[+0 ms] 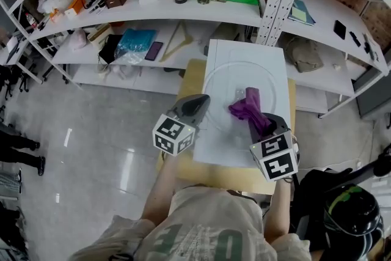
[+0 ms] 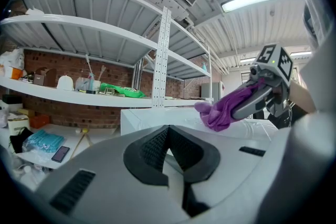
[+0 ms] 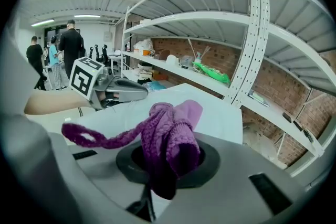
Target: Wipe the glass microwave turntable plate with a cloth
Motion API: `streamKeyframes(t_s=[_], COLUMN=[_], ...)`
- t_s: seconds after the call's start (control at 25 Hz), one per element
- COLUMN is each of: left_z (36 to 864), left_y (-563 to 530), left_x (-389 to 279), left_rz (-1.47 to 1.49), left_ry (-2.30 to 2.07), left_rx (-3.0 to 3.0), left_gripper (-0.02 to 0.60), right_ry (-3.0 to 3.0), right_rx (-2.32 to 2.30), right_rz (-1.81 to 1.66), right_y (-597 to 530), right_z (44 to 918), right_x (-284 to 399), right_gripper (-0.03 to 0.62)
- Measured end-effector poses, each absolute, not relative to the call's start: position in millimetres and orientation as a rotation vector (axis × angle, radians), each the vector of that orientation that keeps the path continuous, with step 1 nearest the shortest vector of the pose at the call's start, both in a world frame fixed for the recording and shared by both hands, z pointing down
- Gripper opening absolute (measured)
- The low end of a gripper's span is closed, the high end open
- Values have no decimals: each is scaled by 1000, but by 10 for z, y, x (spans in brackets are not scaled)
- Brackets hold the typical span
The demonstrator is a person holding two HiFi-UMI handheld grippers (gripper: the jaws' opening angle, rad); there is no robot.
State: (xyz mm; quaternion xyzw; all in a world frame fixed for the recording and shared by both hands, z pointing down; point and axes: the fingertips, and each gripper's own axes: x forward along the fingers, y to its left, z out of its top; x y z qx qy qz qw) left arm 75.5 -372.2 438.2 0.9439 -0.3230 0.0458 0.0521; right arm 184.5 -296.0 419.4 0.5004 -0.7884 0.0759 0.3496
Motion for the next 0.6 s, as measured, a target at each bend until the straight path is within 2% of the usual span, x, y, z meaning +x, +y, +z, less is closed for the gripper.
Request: streamKeyframes(t_s=[0.6], left_z=[4377], left_y=[-3730], left_x=[737], left_rz=[139], left_ry=[-1000], left_rx=[2858], left_gripper=[-3], right_ry=[-2127], right_rx=[1309], right_rz=[266], right_y=[-2457], right_z=[4137], right_x=[1805], right_gripper=[51])
